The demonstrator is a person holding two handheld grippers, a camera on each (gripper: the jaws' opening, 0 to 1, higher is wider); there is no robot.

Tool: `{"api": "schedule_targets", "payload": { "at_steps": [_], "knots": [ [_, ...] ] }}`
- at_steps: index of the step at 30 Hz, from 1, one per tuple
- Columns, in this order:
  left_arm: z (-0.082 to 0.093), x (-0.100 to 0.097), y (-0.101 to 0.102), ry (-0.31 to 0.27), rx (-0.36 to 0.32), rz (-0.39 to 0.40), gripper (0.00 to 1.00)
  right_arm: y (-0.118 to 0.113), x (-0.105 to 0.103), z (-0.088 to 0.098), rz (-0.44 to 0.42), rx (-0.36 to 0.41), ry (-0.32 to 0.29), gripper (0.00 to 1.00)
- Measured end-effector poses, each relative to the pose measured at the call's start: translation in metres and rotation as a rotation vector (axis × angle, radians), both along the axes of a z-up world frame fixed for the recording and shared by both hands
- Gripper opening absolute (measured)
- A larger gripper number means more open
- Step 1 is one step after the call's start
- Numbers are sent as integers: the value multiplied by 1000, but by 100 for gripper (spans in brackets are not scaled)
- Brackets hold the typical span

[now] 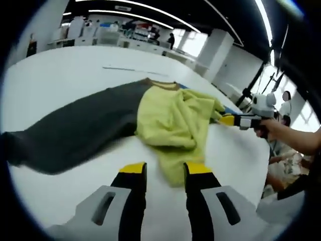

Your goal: Fold the garment on the visible template until the final outline fits inside the template.

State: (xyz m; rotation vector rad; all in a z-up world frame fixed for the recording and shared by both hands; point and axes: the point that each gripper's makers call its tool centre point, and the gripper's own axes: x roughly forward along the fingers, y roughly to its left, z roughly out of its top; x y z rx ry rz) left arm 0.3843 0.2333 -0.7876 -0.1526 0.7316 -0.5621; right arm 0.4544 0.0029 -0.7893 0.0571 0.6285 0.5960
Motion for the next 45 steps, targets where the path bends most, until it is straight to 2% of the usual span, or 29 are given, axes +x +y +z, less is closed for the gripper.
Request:
{"api": "schedule_targets", "payload": {
  "at_steps": [6,11,13,18,20,25,34,40,45],
  "knots": [
    [-9,-5,-10,3,70,-59,15,-1,2,1,-10,4,-2,2],
    [-11,-6,-13,1,100,-71,7,-1,2,4,-11,10,-10,0],
    [-13,-8,-13,3,130,-87,0,-1,3,7,-10,14,-18,0],
    [-10,-9,-12,-4,133,-85,0,-3,2,15,-2,17,-26,0],
    [-5,-9,-12,-15,135,-84,0,-3,0,21,1,27,-24,0],
    [27,-3,-6,-109,109,-44,0,-5,-6,43,21,18,-45,0],
    [68,-6,7,-186,62,8,0,-19,-23,73,6,18,-13,0],
    [80,-15,11,-188,53,21,0,-25,-36,90,0,37,23,0],
    [83,-27,18,-177,56,33,0,-31,-49,97,-2,30,53,0]
  ]
}}
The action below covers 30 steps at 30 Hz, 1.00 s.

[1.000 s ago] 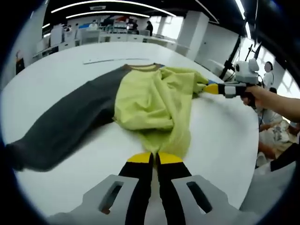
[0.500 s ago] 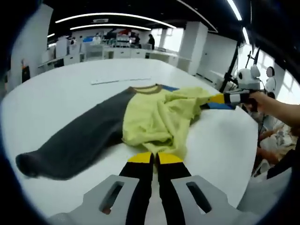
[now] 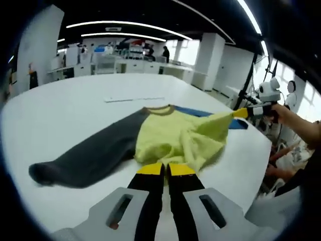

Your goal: Fold the garment on the visible template until the final outline fits inside the template.

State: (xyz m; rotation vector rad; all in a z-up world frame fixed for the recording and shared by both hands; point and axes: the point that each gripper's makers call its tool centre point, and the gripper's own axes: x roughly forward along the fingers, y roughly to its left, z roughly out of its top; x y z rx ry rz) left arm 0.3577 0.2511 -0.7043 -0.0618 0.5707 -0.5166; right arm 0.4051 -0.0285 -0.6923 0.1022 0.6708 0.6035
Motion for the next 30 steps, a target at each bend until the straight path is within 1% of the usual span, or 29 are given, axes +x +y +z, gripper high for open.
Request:
{"api": "schedule_targets", "payload": {
  "at_steps": [2,4,7,10,11,14,15,18,22,27,30],
  "knots": [
    [-1,-5,3,14,8,1,0,-3,-6,-1,-15,1,31,0],
    [-3,-8,6,21,17,2,0,-9,-11,-5,-25,-25,62,0],
    [-12,-14,15,41,46,17,0,-16,-13,-12,-31,-49,69,0],
    [-24,-18,19,81,19,47,0,-19,-11,-22,-46,-59,81,0],
    [-28,-19,19,86,15,53,0,-20,-10,-25,-46,-61,81,0],
    [-40,-23,14,126,-42,70,0,-20,-5,-37,-49,-67,79,0],
    [-42,-24,13,130,-45,71,0,-21,-4,-40,-51,-70,79,0],
    [-52,-29,14,152,-20,82,0,-24,0,-51,-65,-85,93,0],
    [-58,-33,15,168,-16,92,0,-29,2,-60,-78,-103,103,0],
    [-65,-37,16,183,15,91,0,-32,3,-66,-79,-118,99,0],
    [-65,-37,15,185,20,93,0,-34,3,-68,-70,-152,86,0]
  ]
}}
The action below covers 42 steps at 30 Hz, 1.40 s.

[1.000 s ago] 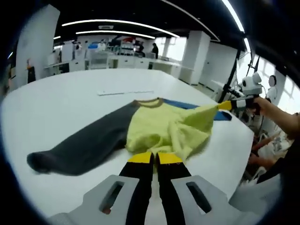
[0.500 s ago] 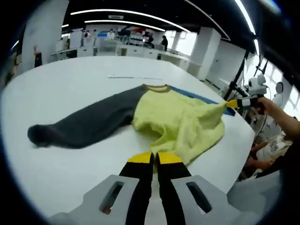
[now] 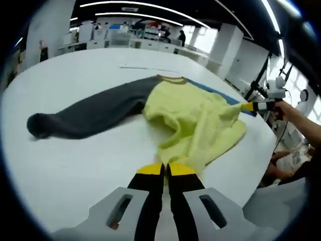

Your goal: Fold the garment on the visible template until the final outline fits inside the template.

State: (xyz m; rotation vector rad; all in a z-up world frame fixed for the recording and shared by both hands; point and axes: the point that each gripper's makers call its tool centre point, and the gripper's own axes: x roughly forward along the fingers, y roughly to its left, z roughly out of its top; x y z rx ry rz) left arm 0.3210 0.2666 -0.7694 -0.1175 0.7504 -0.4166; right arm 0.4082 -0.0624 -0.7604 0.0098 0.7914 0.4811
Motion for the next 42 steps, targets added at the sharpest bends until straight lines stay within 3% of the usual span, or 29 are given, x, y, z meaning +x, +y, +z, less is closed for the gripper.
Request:
{"api": "schedule_targets", "payload": {
  "at_steps": [9,13,25,35,42],
  "knots": [
    [4,3,-1,-15,5,0,0,-3,-8,2,1,-44,-15,19],
    [4,2,0,-16,12,-3,0,-5,-19,-3,2,-71,9,25],
    [4,1,-1,-17,13,0,0,-4,-44,-30,-10,-97,100,19],
    [2,-3,-1,-12,16,-2,0,-1,-52,-37,18,-129,117,15],
    [1,-5,-1,-10,28,-11,0,-1,-55,-40,-9,-110,134,4]
  ]
}}
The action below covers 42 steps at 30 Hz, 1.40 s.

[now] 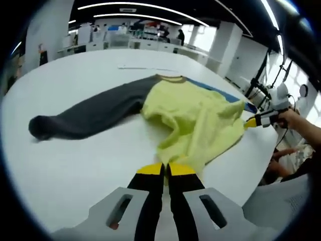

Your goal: Fold the garment on the visible template until the final outline fits inside the template.

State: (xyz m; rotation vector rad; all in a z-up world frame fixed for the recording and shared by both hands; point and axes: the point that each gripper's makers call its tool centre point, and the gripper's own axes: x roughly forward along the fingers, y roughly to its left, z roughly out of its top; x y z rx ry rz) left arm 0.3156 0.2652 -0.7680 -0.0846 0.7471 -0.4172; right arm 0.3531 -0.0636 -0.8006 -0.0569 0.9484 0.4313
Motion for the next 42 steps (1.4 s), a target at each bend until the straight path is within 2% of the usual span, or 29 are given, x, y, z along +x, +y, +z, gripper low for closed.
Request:
{"api": "schedule_targets", "payload": {
  "at_steps": [1,5,8,14,21,26,29,31,37,42],
  "knots": [
    [0,0,0,0,1,-1,0,0,0,0,-5,5,0,1],
    [3,0,0,-8,2,0,0,2,0,6,-19,43,-2,0],
    [8,0,-1,-21,-2,4,0,4,0,17,-18,77,-11,0],
    [23,-1,-3,-51,-14,6,0,3,-5,37,-18,98,-28,0],
    [41,-4,-7,-73,-29,-1,0,2,-20,61,-23,137,-29,0],
    [47,-10,-3,-70,-35,3,0,0,-36,70,-27,135,-21,0],
    [49,-15,-4,-64,-38,10,0,5,-45,76,-49,205,-12,0],
    [49,-19,-6,-60,-46,13,0,4,-52,79,-52,223,-6,0],
    [42,-32,-7,-37,-38,23,0,4,-70,79,-24,201,9,0],
    [34,-40,-2,-16,-15,28,0,-1,-83,65,-15,170,44,0]
  ]
}}
